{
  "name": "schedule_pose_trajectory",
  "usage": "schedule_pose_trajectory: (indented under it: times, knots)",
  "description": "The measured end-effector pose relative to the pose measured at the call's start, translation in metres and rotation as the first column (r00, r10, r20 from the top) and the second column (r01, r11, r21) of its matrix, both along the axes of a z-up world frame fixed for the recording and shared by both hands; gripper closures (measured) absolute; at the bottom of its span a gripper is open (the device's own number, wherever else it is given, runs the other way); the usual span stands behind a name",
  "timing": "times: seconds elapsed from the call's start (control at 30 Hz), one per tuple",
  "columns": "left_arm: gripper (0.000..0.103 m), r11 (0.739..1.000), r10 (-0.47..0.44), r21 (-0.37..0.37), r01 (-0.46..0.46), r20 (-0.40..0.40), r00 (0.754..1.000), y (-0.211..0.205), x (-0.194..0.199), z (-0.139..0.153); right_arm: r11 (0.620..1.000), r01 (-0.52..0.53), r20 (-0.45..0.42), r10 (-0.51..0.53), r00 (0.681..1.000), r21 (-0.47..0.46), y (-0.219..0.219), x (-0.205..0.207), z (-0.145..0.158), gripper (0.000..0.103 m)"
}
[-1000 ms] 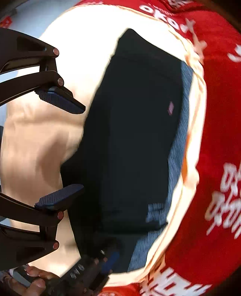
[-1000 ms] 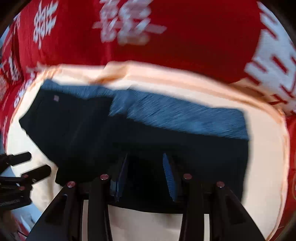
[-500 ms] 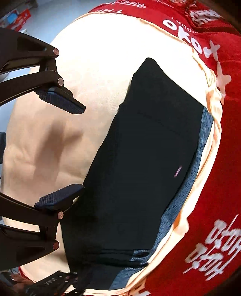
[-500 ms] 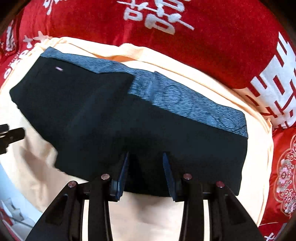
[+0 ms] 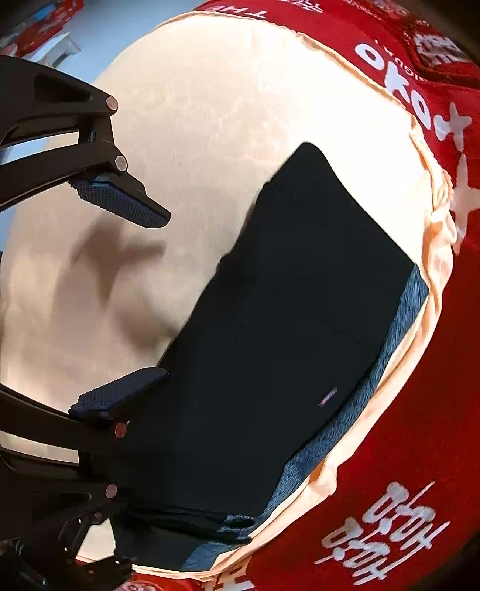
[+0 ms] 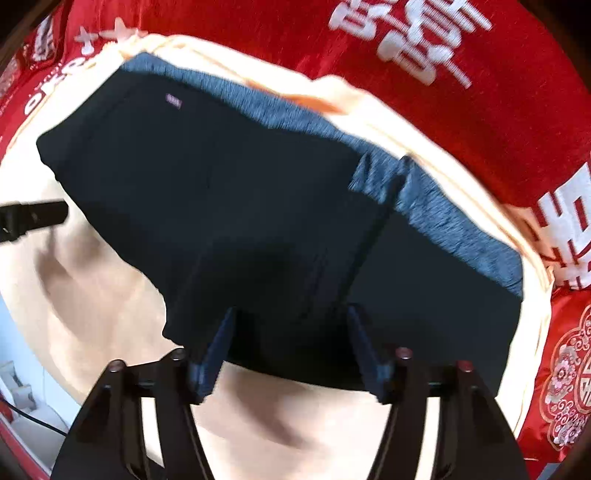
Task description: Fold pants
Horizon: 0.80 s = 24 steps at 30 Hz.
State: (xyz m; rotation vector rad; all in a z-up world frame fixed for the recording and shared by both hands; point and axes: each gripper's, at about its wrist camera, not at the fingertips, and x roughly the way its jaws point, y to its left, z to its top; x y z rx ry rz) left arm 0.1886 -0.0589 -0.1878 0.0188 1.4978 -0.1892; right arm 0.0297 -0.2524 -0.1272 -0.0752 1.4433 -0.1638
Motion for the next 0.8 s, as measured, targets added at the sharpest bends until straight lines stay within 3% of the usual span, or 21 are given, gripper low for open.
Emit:
schedule_pose_trajectory:
  times: [0.43,0.53,0.8]
  knots:
    - [0.025,0.989,0.086,-0.113,-0.091,-0.044,0.995,0.041,0.011,-0.011,0.999,0.034,0.005,-0.034,0.999,-0.003,0.001,0.003,-0.005,0.027]
    - [0.025,0.966,0.131,-0.214,-0.146,-0.083,0.988,0.051,0.021,-0.015,0.999,0.034,0.004,-0.034,0.999,-0.004,0.000,0.003,-0.005,0.026]
    - [0.025,0.921,0.211,-0.314,-0.230,-0.092,0.973,0.068,0.034,-0.014,0.999,0.032,0.001,-0.032,0.999,-0.003,-0.005,0.003,-0.008,0.026]
